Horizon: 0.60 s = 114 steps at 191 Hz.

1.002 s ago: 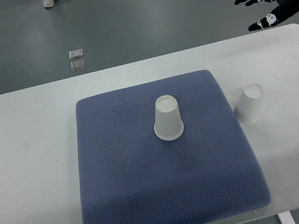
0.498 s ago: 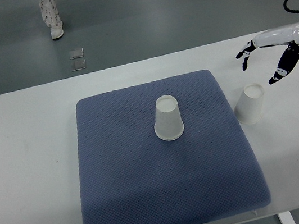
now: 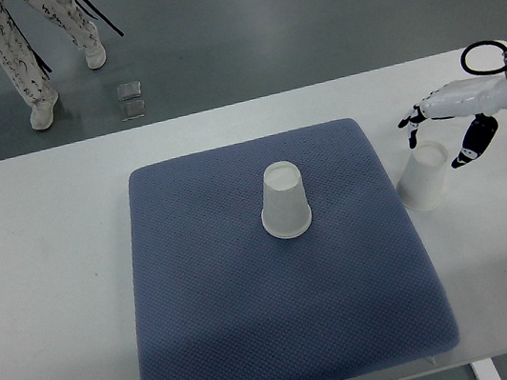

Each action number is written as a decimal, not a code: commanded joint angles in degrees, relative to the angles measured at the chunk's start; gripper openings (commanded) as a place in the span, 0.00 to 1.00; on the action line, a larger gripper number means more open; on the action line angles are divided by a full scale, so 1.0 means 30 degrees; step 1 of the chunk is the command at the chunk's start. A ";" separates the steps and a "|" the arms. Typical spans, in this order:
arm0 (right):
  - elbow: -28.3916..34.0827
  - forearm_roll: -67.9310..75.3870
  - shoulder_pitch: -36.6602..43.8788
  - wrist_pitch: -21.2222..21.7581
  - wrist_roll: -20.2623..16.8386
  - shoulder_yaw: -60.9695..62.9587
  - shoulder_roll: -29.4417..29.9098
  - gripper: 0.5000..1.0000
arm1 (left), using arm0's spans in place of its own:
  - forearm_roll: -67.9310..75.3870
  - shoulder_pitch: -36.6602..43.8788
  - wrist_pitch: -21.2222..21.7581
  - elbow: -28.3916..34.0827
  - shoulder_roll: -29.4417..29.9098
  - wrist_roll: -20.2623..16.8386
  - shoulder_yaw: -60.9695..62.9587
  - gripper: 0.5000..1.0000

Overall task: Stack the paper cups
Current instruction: 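Swing the right hand over and lower it toward the standing white cup, then close the right hand fingers around the white cup beside the pad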

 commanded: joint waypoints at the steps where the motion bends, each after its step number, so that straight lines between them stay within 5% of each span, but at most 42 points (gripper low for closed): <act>1: -0.0586 0.0002 -0.0439 -0.0874 -0.0002 -0.0153 0.0208 0.82 | 0.0001 0.0000 -0.0001 0.0006 0.0000 -0.0004 0.0000 1.00; 114: -0.0908 0.0353 -0.0703 -0.1577 0.0145 -0.0123 0.0501 0.82 | 0.0001 0.0000 -0.0001 0.0006 0.0000 -0.0004 0.0000 1.00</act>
